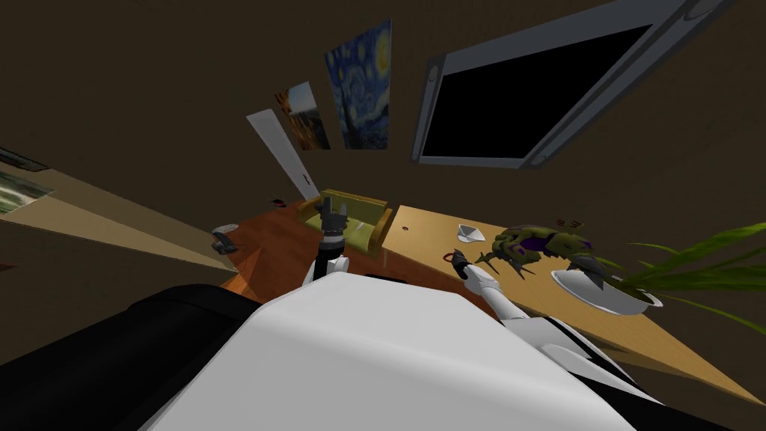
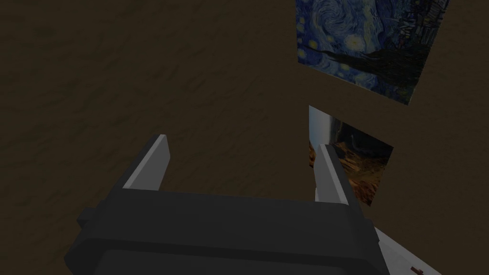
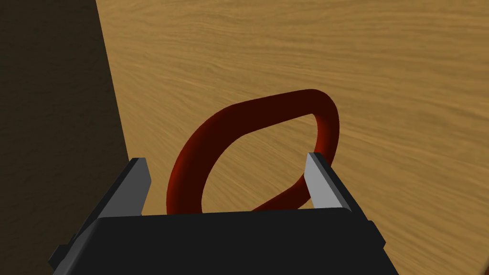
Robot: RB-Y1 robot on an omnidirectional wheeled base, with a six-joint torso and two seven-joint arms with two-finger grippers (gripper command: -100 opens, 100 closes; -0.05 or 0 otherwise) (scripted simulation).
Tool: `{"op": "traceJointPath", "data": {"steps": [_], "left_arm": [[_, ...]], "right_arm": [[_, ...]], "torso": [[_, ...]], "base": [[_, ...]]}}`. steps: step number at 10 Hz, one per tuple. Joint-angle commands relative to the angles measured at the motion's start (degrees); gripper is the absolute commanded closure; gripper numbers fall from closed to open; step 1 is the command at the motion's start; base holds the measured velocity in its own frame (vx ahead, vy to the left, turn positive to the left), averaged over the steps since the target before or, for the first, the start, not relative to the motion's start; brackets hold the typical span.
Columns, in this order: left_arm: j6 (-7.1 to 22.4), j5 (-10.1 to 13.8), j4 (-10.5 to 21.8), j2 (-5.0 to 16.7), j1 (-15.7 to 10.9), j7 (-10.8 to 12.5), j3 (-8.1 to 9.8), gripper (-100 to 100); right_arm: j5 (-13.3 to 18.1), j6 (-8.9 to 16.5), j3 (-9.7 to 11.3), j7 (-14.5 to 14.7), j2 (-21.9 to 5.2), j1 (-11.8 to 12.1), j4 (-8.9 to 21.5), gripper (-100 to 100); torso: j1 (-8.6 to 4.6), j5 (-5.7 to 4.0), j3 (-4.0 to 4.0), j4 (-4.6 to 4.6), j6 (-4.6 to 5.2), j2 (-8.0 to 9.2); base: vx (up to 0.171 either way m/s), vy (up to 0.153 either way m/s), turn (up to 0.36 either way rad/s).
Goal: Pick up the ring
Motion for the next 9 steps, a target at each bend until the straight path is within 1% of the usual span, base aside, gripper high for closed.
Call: {"op": "traceJointPath", "data": {"steps": [1,2,3,4,5,6,7,8,9], "left_arm": [[0.00,0.00,0.00,0.00,0.00,0.00,0.00,0],[0.00,0.00,0.00,0.00,0.01,0.00,0.01,0],[0.00,0.00,0.00,0.00,0.02,0.00,0.01,0],[0.00,0.00,0.00,0.00,0.02,0.00,0.01,0],[0.00,0.00,0.00,0.00,0.00,0.00,0.00,0],[0.00,0.00,0.00,0.00,0.01,0.00,0.01,0],[0.00,0.00,0.00,0.00,0.02,0.00,0.01,0],[0.00,0.00,0.00,0.00,0.02,0.00,0.01,0],[0.00,0.00,0.00,0.00,0.02,0.00,0.01,0]], "right_arm": [[2.86,1.51,-0.48,-2.86,0.41,-0.23,0.27,-100],[4.52,1.51,-0.48,-4.61,0.41,-0.23,0.27,-100],[4.83,1.51,-0.48,-6.11,0.41,-0.23,0.27,-100],[7.27,4.35,-0.23,-7.81,0.76,-0.49,0.20,-100],[8.68,4.54,-0.23,-9.46,0.76,-0.49,0.20,-100],[10.68,4.54,-0.23,-11.13,0.76,-0.49,0.20,-100],[10.77,4.54,-0.23,-12.70,0.76,-0.49,0.20,-100],[10.77,4.54,-0.23,-13.30,0.76,-0.49,0.20,-100],[13.54,7.41,0.02,-15.53,1.11,-0.75,0.12,-100]], "torso": [[0.00,0.00,0.00,0.00,0.00,0.00],[-0.12,-0.02,0.05,0.02,0.07,0.08],[-0.10,-0.03,0.02,0.01,0.10,0.03],[0.00,-0.01,-0.02,-0.01,0.09,-0.06],[0.00,0.00,0.06,0.02,0.00,0.09],[-0.10,-0.02,0.10,0.04,0.09,0.15],[-0.08,-0.02,0.04,0.01,0.11,0.04],[0.00,0.00,-0.04,-0.01,0.09,-0.09],[0.07,0.01,-0.09,-0.03,0.08,-0.17]], "base": [[-0.079,-0.063,0.187],[-0.044,-0.045,-0.004],[-0.017,-0.011,-0.031],[-0.087,-0.024,0.305],[-0.096,-0.055,0.176],[-0.041,-0.037,-0.030],[-0.003,-0.008,-0.029],[0.010,0.006,0.000],[-0.064,-0.017,0.256]]}}
